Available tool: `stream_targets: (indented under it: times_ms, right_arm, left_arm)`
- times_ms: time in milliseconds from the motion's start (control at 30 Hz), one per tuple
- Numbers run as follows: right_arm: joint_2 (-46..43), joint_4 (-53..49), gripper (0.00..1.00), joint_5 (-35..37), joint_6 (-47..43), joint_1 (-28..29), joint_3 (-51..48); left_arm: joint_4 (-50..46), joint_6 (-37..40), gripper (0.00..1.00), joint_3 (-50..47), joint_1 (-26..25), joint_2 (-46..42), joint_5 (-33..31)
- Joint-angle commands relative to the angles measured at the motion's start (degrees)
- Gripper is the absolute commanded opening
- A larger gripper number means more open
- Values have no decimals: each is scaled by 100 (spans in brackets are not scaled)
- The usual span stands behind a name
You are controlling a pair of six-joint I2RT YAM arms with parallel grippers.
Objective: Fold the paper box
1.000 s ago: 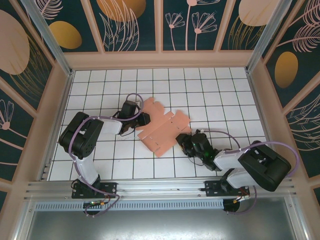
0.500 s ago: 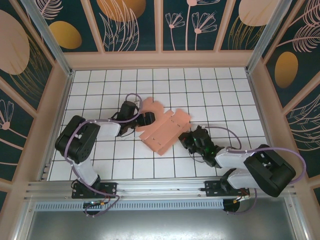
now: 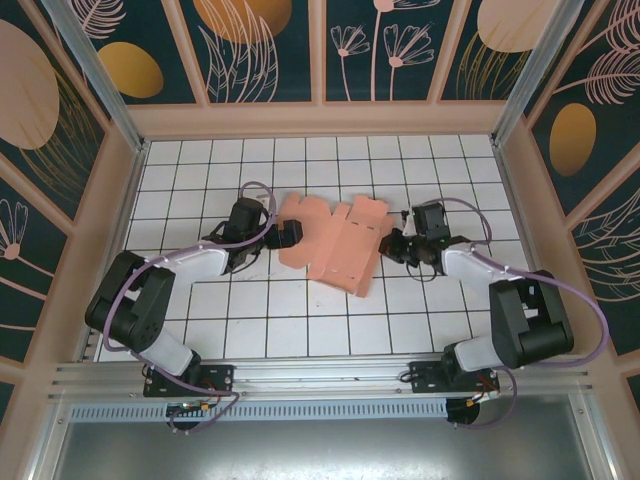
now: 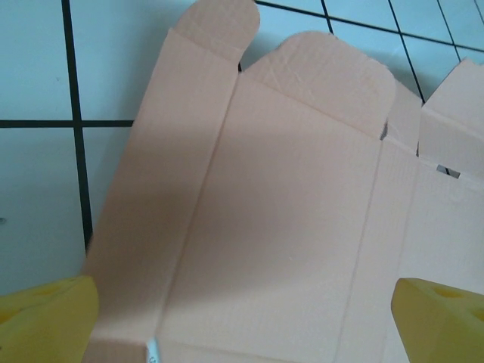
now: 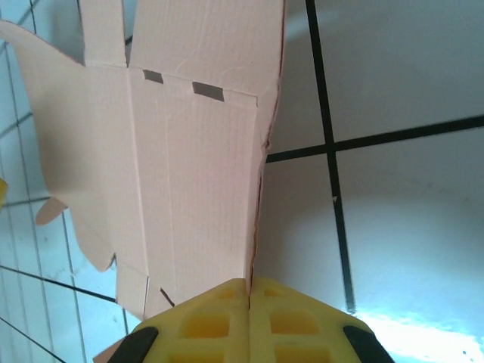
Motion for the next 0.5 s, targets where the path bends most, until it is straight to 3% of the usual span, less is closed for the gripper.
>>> stream_targets:
  times_ms: [0, 100, 467]
  right_arm:
    - [338, -1239, 0, -109, -1310, 20, 607]
    - [848, -1713, 0, 215, -1554, 196, 1246]
    - [1942, -1535, 2, 887, -1184, 470, 2503]
  left_arm:
    - [-302, 336, 99, 232, 18, -193, 312]
    - [-791, 568, 95, 571, 18, 16, 839]
    - [-656, 86, 52, 563, 18, 613, 1369]
